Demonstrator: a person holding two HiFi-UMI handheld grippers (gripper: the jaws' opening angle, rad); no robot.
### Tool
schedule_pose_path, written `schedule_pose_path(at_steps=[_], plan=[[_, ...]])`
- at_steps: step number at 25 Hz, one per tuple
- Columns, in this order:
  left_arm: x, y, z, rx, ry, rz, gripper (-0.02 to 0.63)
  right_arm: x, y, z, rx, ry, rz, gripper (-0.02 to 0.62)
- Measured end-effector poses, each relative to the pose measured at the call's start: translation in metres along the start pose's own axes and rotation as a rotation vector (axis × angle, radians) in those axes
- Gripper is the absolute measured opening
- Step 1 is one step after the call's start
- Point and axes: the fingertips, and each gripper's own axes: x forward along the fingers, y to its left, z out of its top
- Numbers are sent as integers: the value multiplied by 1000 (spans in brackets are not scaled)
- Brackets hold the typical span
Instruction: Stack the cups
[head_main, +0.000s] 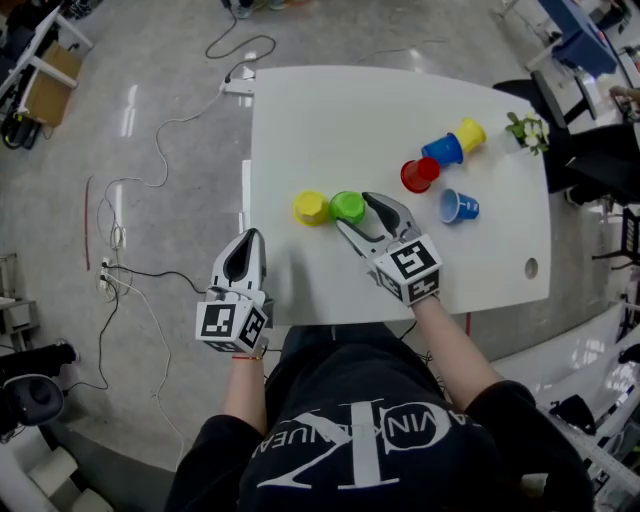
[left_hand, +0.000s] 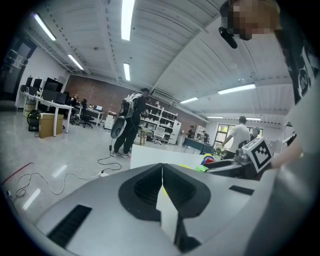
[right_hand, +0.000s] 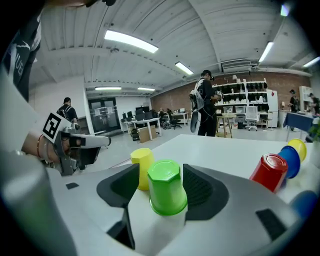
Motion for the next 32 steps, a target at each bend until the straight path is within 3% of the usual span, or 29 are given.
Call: schedule_pose_path(at_steps=[3, 6, 13, 17, 21, 25, 32], plan=[[2, 1, 3, 6, -7, 2, 5, -12, -4, 14, 22, -63, 0, 295], [5, 3, 8, 16, -17, 10, 5, -29, -22, 23, 48, -103, -61, 291], [20, -4, 15, 33, -25, -9, 5, -66, -107, 6, 119, -63, -434, 288], [24, -10, 14, 40, -12, -29, 5, -71, -145, -2, 172, -24, -560, 291], [22, -12, 11, 44, 4, -35, 5, -62, -161, -6, 192, 18, -583, 293], [21, -10, 9, 43, 11, -29, 5, -59, -162, -5, 183, 28, -577, 210], [26, -11, 12, 36, -5, -36, 5, -60, -105, -6, 123, 12, -391, 222]])
